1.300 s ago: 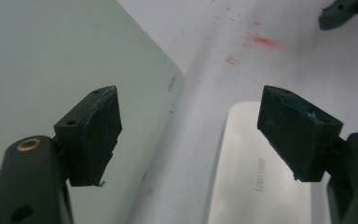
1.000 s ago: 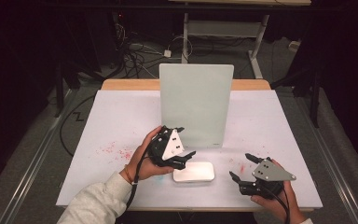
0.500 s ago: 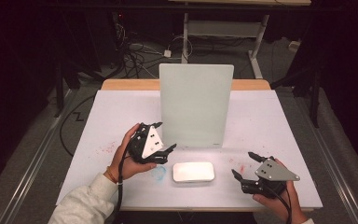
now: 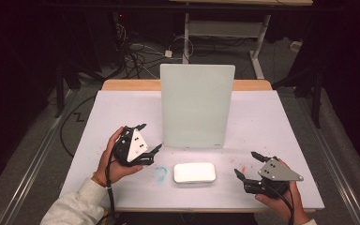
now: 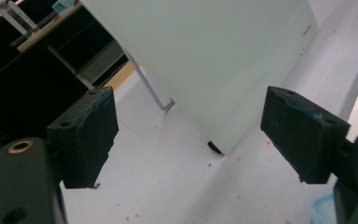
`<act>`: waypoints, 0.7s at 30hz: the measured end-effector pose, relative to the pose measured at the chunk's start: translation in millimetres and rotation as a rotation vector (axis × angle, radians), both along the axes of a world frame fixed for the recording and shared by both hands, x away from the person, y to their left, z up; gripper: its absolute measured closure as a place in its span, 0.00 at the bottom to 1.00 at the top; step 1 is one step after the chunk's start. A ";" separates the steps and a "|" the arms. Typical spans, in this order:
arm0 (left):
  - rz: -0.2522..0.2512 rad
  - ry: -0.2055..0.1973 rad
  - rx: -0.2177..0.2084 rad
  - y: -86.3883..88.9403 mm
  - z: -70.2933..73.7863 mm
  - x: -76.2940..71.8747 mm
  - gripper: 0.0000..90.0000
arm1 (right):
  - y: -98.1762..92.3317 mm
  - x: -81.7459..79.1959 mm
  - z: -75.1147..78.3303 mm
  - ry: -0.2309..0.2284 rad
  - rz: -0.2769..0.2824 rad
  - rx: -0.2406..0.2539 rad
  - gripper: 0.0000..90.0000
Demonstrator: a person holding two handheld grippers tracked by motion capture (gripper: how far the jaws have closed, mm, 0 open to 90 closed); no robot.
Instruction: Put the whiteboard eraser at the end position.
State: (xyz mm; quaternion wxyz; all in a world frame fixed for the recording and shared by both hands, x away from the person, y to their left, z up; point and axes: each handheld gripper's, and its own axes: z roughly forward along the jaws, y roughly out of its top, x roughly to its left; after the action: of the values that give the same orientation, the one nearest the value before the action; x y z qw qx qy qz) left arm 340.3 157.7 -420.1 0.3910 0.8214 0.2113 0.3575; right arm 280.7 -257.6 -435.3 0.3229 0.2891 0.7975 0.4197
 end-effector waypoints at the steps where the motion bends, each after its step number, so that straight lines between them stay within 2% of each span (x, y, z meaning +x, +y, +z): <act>1: 0.006 -0.001 0.002 2.5 -1.1 -0.6 0.20 | -0.2 0.1 0.2 -0.001 -0.002 0.001 0.25; 8: 0.050 0.001 -0.010 21.9 -9.6 -7.8 0.20 | -1.8 0.6 0.2 -0.003 -0.010 0.006 0.25; 17: 0.102 0.027 -0.016 42.3 -22.3 -19.3 0.19 | -4.4 0.5 0.4 -0.009 -0.025 0.010 0.25; 21: 0.125 0.042 -0.043 48.7 -27.8 -25.0 0.19 | -6.8 1.1 1.0 -0.014 -0.033 0.016 0.25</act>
State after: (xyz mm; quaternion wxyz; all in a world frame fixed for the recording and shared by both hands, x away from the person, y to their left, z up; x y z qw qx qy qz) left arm 315.3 206.4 -447.9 0.3810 0.8053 0.2779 0.3594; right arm 281.8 -264.4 -434.3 0.3332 0.3020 0.7869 0.4226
